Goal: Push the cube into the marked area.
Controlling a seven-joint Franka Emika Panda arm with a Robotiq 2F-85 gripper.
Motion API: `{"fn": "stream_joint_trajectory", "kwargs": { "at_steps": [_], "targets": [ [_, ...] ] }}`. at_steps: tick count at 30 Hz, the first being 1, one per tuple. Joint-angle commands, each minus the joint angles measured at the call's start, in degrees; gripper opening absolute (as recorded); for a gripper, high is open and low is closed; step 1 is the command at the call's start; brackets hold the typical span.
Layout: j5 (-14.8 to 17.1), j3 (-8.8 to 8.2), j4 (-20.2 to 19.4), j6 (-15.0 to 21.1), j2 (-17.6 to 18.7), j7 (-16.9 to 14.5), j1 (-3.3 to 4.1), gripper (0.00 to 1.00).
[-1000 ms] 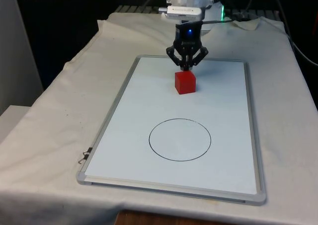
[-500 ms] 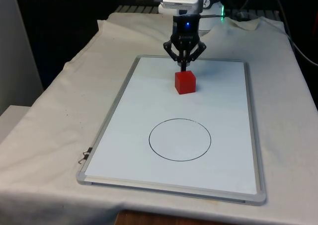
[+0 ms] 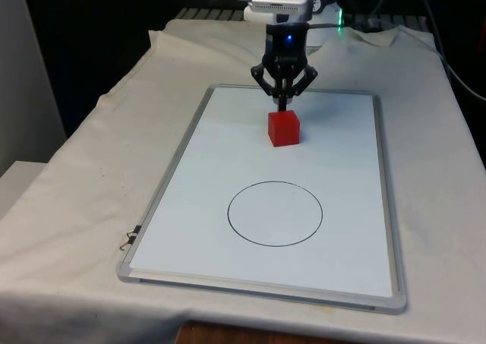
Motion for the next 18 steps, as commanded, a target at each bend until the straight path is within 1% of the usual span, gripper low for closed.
{"fn": "stream_joint_trajectory", "kwargs": {
  "at_steps": [1, 2, 3, 4, 8, 9, 10, 15, 16, 17, 18],
  "targets": [
    [0.92, 0.86, 0.46, 0.17, 0.29, -0.34, -0.23, 0.0],
    [0.92, 0.97, 0.57, 0.17, 0.4, -0.34, -0.23, 0.0],
    [0.0, 0.17, 0.4, 0.0, 0.23, 0.0, 0.0, 0.0],
    [0.97, 1.09, 0.74, 0.17, 0.52, -0.29, -0.23, 0.0],
    [1.2, 1.66, 1.66, 0.17, 1.38, 0.0, -0.4, 0.0],
    [0.06, 0.69, 1.43, 0.0, 1.15, 0.4, 0.0, 0.0],
    [1.26, 1.83, 1.83, 0.17, 1.6, 0.06, -0.4, 0.0],
    [1.43, 2.41, 3.04, 0.17, 2.98, 0.4, -0.52, 0.0],
    [0.17, 1.26, 2.69, 0.0, 2.64, 0.92, 0.0, 0.0],
    [1.49, 2.52, 3.27, 0.11, 3.27, 0.46, -0.57, 0.0],
    [1.6, 2.69, 4.01, 0.11, 4.01, 0.57, -0.63, 0.0]
  ]
}}
